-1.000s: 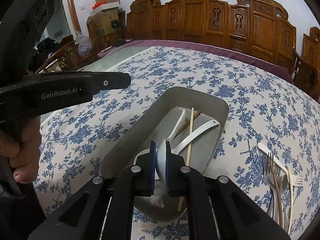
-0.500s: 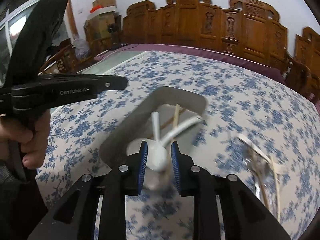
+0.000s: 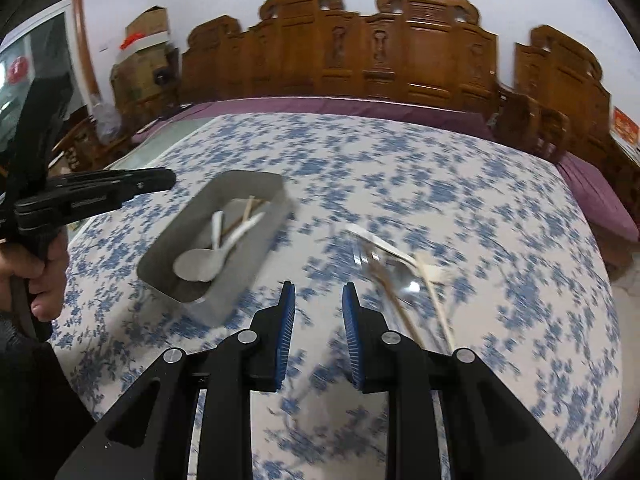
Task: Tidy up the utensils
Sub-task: 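Move the right gripper to the utensil pile and grasp a wooden chopstick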
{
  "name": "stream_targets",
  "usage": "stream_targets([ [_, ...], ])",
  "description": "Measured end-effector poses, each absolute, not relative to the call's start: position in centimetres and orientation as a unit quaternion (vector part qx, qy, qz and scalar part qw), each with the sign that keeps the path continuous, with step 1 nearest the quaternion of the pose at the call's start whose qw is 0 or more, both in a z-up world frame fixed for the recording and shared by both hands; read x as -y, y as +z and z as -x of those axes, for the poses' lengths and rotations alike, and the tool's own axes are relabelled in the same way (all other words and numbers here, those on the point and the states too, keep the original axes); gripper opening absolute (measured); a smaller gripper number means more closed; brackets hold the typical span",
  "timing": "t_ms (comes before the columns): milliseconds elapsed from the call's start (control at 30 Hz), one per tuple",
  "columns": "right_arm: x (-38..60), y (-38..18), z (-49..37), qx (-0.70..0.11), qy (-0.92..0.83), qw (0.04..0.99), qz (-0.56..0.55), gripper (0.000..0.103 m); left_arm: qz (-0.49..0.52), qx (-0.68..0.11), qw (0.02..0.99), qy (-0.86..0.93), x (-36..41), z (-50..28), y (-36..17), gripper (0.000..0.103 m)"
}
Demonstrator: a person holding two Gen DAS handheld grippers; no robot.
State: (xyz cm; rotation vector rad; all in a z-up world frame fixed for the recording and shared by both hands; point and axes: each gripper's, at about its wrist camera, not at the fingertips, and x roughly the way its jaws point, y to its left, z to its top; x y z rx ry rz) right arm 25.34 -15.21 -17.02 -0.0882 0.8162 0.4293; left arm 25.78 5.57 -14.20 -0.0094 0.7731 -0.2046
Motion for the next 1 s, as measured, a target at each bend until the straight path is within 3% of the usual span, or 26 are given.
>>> stream_targets([
  [667,24.5,-18.7,-24.1,-0.410,0.160,0.898,0.026,0.026,-0.072,-0.398,0.907,-0.113,3.5,-20.8,-16.7,0.052],
  [1000,25.3,-22.6,-28.4,-0.433,0.173,0.884,0.020,0.026,-0.074,-0.425,0.895,-0.116,6.6,-20.0,-18.5,0.052],
])
